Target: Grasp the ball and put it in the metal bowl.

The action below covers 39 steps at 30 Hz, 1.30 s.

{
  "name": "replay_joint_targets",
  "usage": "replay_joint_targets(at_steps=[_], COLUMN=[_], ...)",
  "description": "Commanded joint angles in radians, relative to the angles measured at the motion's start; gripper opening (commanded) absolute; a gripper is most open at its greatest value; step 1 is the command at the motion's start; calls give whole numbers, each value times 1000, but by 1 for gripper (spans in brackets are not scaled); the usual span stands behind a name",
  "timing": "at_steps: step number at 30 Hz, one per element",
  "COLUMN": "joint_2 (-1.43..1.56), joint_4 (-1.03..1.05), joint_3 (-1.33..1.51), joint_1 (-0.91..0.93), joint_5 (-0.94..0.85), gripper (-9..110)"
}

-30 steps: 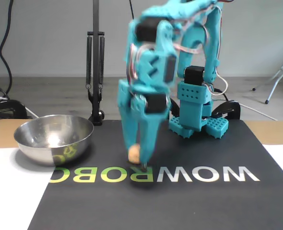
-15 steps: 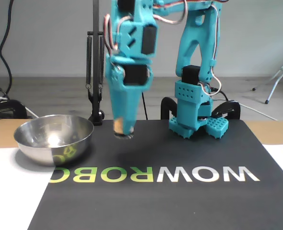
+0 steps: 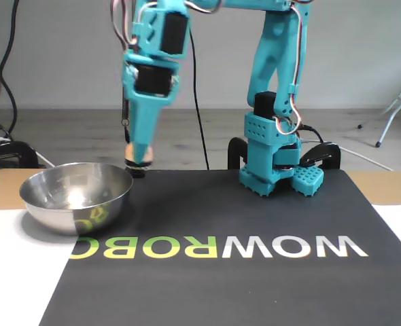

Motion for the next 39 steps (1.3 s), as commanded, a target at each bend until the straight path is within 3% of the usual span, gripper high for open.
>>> replay_joint_targets(at_steps=[1, 14, 27, 39], joint_2=[-21, -278, -396, -443], joint_4=[-11, 0, 0, -26], joint_3=[-48, -278, -334, -364], joint_1=[40, 160, 225, 225], joint_5=[-5, -2, 5, 448], gripper=[23, 23, 22, 23])
